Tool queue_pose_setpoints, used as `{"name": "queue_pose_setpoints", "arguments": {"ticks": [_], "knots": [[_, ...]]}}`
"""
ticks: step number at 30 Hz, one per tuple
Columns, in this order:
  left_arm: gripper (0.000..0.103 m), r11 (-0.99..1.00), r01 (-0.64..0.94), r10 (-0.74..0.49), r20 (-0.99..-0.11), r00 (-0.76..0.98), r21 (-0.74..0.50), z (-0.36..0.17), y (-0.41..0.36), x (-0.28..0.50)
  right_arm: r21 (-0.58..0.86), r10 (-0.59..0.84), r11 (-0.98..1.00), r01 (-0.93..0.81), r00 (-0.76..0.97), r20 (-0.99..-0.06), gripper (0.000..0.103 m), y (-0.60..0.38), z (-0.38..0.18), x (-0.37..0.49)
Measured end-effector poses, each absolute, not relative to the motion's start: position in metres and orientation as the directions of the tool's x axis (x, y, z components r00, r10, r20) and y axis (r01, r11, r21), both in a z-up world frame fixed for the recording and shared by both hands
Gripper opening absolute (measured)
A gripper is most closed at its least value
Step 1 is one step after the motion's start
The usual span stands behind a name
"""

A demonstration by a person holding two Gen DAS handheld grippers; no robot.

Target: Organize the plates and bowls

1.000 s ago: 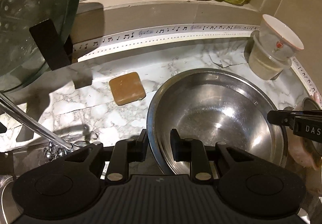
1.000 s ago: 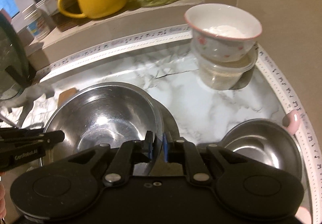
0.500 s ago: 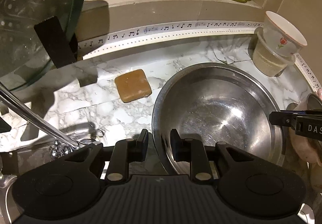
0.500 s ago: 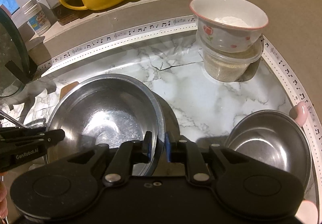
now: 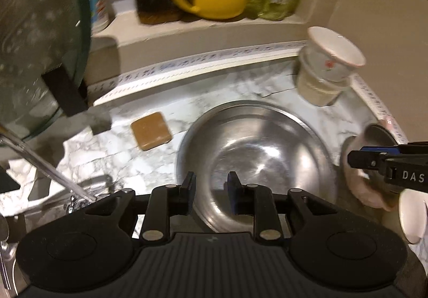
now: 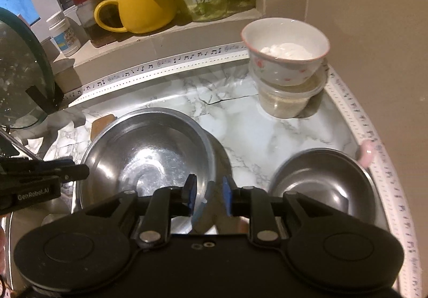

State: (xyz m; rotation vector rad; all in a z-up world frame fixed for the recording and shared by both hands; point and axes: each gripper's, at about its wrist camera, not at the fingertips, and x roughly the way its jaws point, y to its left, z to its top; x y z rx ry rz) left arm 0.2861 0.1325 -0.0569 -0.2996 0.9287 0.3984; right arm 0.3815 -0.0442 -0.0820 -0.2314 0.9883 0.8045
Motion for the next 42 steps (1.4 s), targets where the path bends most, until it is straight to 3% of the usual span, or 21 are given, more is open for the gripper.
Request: {"name": "queue_pose_setpoints", "arguments": {"ticks": [14,16,17,18,24,26,31,33,42], "knots": [[0.032,0.940,-0.324,0.119,-0.787,0.605,-0.107,-0.023,0.087,0.300,0.155,0.488,0.736,-0.659,0.358,-0.796,0.037,-0.110,-0.048,0.376],[0.047,0.947,-0.300,0.097,-0.783,0.615,-0.119,-0.020,0.080,0.305,0.148,0.480,0.744,-0.652,0.367,-0.797,0.038,-0.119,-0.046,0.376],[0.063,0.949,-0.290,0.089,-0.777,0.623,-0.124,-0.019,0.077,0.307,0.143,0.473,0.750,-0.646,0.373,-0.798,0.039,-0.124,-0.046,0.377],[0.069,0.951,-0.281,0.084,-0.768,0.635,-0.128,-0.017,0.073,0.309,0.138,0.467,0.755,-0.641,0.378,-0.799,0.040,-0.128,-0.046,0.378],[0.071,0.964,-0.211,0.009,-0.771,0.637,-0.164,-0.020,0.056,0.330,0.134,0.436,0.792,-0.596,0.399,-0.806,0.053,-0.153,-0.052,0.388],[0.071,0.963,-0.204,-0.006,-0.775,0.631,-0.174,-0.024,0.052,0.338,0.138,0.431,0.803,-0.579,0.405,-0.806,0.066,-0.159,-0.054,0.392],[0.071,0.971,-0.162,-0.032,-0.772,0.634,-0.173,-0.033,0.039,0.356,0.165,0.423,0.827,-0.537,0.403,-0.811,0.080,-0.171,-0.063,0.402],[0.081,0.973,-0.156,-0.033,-0.776,0.630,-0.168,-0.039,0.035,0.366,0.174,0.418,0.837,-0.518,0.401,-0.815,0.081,-0.172,-0.068,0.405],[0.083,0.974,-0.137,-0.070,-0.810,0.583,-0.182,-0.068,0.027,0.404,0.178,0.394,0.853,-0.491,0.382,-0.836,0.077,-0.169,-0.090,0.423]]}}
